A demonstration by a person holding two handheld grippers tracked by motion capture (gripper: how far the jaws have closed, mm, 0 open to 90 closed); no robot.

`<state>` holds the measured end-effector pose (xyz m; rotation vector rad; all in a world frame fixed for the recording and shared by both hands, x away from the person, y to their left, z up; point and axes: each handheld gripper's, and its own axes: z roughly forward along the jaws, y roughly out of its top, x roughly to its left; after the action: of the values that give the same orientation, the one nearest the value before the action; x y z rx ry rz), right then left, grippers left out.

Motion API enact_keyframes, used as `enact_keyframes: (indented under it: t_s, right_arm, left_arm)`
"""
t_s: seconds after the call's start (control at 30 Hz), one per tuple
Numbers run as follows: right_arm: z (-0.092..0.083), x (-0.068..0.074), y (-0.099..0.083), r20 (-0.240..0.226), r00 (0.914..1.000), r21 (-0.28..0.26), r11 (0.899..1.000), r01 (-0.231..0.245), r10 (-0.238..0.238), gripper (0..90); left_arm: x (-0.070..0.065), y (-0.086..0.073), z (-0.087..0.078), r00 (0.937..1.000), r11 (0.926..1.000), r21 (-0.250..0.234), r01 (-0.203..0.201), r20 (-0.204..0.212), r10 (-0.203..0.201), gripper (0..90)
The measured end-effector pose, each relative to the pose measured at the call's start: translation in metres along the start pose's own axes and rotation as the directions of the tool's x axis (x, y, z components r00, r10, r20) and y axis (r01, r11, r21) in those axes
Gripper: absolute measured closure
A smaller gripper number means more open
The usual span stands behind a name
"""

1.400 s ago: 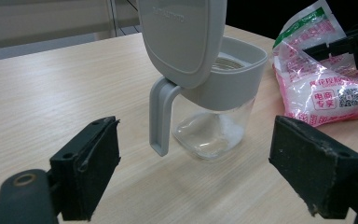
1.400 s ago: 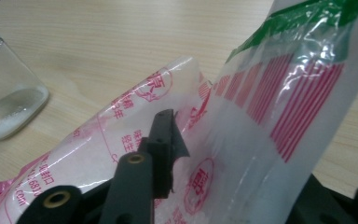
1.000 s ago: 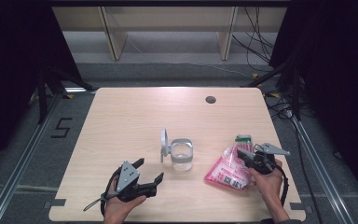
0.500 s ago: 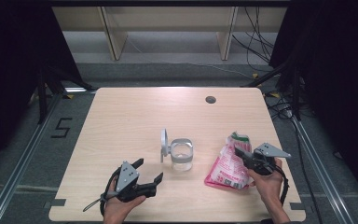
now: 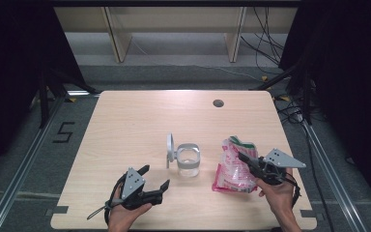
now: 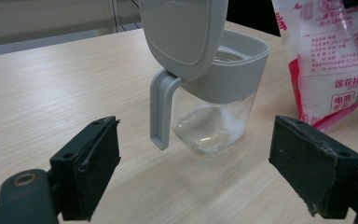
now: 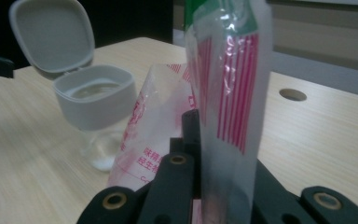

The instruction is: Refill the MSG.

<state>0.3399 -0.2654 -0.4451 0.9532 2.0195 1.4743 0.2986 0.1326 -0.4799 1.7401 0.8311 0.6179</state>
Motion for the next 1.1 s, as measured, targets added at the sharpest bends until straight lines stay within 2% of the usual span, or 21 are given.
enact_keyframes:
  t_s: [0.03,0.07,0.13,0.17,0.2,0.27,0.3,0.33,0.4,0.43,0.47,0.5,0.53,0.57,0.6,0.67,0.7,0.73,0.97,1.03,1.1]
  right_arm:
    - [0.001,0.0,0.002,-0.016,0.9996,-0.019,1.0,0.025,-0.025,90.0]
    - [0.0,0.004,0.003,-0.021,0.9998,-0.014,1.0,0.006,-0.006,90.0]
    - [-0.001,0.005,0.006,-0.024,0.9989,-0.025,0.999,0.04,-0.041,90.0]
    - [-0.001,0.008,0.007,-0.036,0.9992,-0.021,1.0,0.015,-0.016,90.0]
    - [0.0,0.007,0.009,-0.039,0.998,-0.039,0.998,0.049,-0.05,90.0]
    - [-0.001,0.012,0.013,-0.047,0.9976,-0.034,0.998,0.05,-0.051,90.0]
    - [-0.001,0.014,0.014,-0.057,0.9973,-0.035,0.998,0.046,-0.048,90.0]
    - [-0.001,0.016,0.016,-0.046,0.9978,-0.044,0.998,0.047,-0.049,90.0]
    - [-0.002,0.02,0.021,-0.069,0.9953,-0.035,0.997,0.066,-0.068,90.0]
    - [0.0,0.02,0.023,-0.055,0.9934,-0.063,0.993,0.097,-0.101,90.0]
    - [0.0,0.022,0.024,-0.07,0.9936,-0.052,0.995,0.085,-0.089,90.0]
    - [0.0,0.023,0.026,-0.062,0.9928,-0.048,0.994,0.1,-0.103,90.0]
    - [0.001,0.022,0.028,-0.06,0.9898,-0.068,0.99,0.125,-0.129,90.0]
    - [0.001,0.024,0.029,-0.066,0.9926,-0.056,0.994,0.098,-0.101,90.0]
    - [0.0,0.024,0.031,-0.067,0.9912,-0.057,0.992,0.11,-0.114,90.0]
    - [-0.002,0.024,0.033,-0.056,0.9925,-0.074,0.992,0.105,-0.109,90.0]
    - [-0.003,0.024,0.036,-0.074,0.9917,-0.075,0.992,0.1,-0.105,90.0]
    - [-0.004,0.025,0.038,-0.079,0.9922,-0.078,0.993,0.091,-0.097,90.0]
    - [-0.009,0.032,0.061,-0.082,0.9828,-0.135,0.979,0.154,-0.166,90.0]
    - [-0.009,0.037,0.065,-0.093,0.9851,-0.143,0.981,0.131,-0.145,90.0]
    - [-0.009,0.039,0.069,-0.103,0.9802,-0.152,0.976,0.153,-0.169,90.0]
  left_arm:
    - [-0.003,-0.001,0.0,0.9996,0.9996,0.01,0.025,-0.011,-0.025,15.2]
    - [-0.003,-0.001,0.0,0.9996,0.9996,0.015,0.025,-0.014,-0.024,15.2]
    - [-0.003,-0.001,0.002,1.0,1.0,0.004,-0.007,0.002,0.006,15.2]
    - [-0.004,-0.001,0.001,0.9999,0.9997,0.018,-0.013,-0.003,0.014,15.3]
    - [-0.007,-0.001,0.002,0.9999,0.9998,0.012,0.016,-0.004,-0.015,15.3]
    - [-0.007,-0.001,0.003,0.9998,0.9998,0.011,-0.02,0.007,0.019,15.4]
    - [-0.009,-0.002,0.003,1.0,1.0,0.009,0.002,0.009,-0.002,15.5]
    - [-0.008,-0.001,0.003,0.9997,0.9995,0.019,-0.026,0.005,0.026,15.4]
    - [-0.013,-0.002,0.005,0.9999,0.9999,0.017,-0.001,0.013,0.001,15.8]
    - [-0.015,-0.002,0.005,0.9998,0.9998,0.021,-0.005,0.017,0.004,15.9]
    - [-0.014,-0.002,0.006,0.9992,0.9991,0.026,-0.035,0.02,0.034,15.9]
    - [-0.019,-0.003,0.007,0.9996,0.9996,0.028,0.005,0.028,-0.005,15.9]
    - [-0.021,-0.003,0.008,0.9997,0.9995,0.031,0.005,0.025,-0.006,16.1]
    - [-0.022,-0.003,0.01,0.9993,0.9996,0.026,0.012,0.034,-0.013,16.3]
    - [-0.022,-0.002,0.01,0.9993,0.9993,0.034,-0.019,0.033,0.018,16.3]
    - [-0.026,-0.003,0.013,0.9992,0.9994,0.033,-0.007,0.039,0.005,17.0]
    - [-0.027,-0.002,0.016,0.9983,0.9996,0.018,-0.023,0.054,0.022,17.7]
    - [-0.031,-0.002,0.016,0.9986,0.9995,0.026,-0.015,0.052,0.014,18.7]
    - [-0.058,-0.002,0.036,0.9922,0.9995,0.021,-0.025,0.123,0.022,23.6]
    - [-0.064,-0.002,0.041,0.9893,0.9989,0.032,-0.035,0.143,0.03,25.4]
    - [-0.069,-0.003,0.047,0.987,0.999,0.026,-0.037,0.157,0.033,27.2]
